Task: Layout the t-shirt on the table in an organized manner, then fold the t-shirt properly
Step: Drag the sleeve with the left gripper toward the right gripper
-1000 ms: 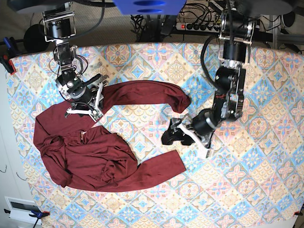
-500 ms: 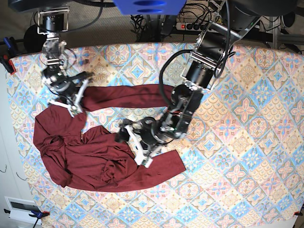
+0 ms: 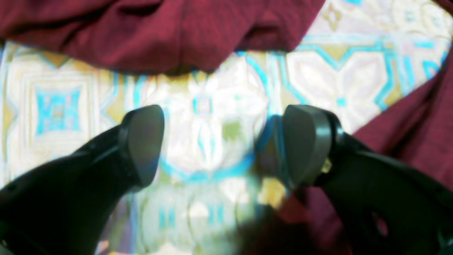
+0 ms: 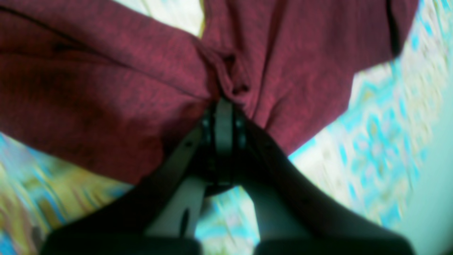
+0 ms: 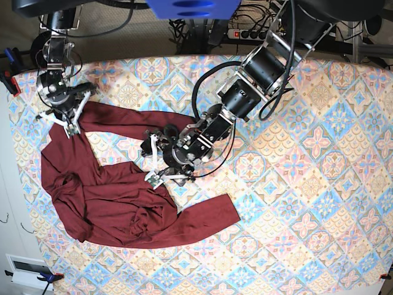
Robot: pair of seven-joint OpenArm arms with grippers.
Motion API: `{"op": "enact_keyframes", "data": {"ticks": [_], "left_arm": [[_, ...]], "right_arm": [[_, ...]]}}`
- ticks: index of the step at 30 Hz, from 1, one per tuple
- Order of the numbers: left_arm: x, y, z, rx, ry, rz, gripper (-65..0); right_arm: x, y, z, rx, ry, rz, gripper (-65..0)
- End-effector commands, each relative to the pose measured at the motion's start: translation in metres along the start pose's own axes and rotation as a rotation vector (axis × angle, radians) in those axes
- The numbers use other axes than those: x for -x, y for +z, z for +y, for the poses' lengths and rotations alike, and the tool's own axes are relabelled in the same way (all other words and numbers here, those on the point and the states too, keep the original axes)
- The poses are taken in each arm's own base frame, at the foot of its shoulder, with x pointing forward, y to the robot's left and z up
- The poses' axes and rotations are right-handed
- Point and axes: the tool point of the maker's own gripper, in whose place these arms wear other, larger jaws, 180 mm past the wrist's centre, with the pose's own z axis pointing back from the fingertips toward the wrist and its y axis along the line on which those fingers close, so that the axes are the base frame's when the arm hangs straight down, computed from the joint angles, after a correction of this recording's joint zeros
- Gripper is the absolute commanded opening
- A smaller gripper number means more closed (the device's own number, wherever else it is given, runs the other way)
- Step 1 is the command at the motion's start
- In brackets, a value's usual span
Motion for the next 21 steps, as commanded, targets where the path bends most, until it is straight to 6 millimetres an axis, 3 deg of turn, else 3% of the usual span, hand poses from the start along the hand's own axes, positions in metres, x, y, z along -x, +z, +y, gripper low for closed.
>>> {"op": "enact_keyframes", "data": {"ticks": [1, 7, 11, 13, 17, 21], "left_arm": [[-0.013, -0.001, 0.021, -0.046, -0.048, -0.034, -13.0], [-0.027, -0.003, 0.018, -0.05, -0.181, -0.081, -13.0], [-0.022, -0.006, 0.005, -0.027, -0.254, -0.059, -16.2], [-0.015, -0.008, -0.003, -0.011, -0.29, -0.04, -26.7], [0.0, -0.01, -0.014, 0.009, -0.296, -0.018, -65.0], [0.006, -0.011, -0.019, 0.017, -0.3, -0.006, -65.0]], "right_arm": [[0.023, 0.005, -0.005, 0.013, 0.037, 0.099, -65.0], [0.013, 0.011, -0.006, 0.023, 0.049, 0.071, -65.0], [0.004, 0.016, -0.008, 0.033, 0.059, 0.044, -65.0], [0.004, 0.021, -0.003, 0.026, 0.076, 0.038, -65.0], [-0.001, 0.037, 0.014, -0.032, 0.16, 0.005, -65.0], [-0.008, 0.052, 0.031, -0.1, 0.253, -0.027, -65.0]]}}
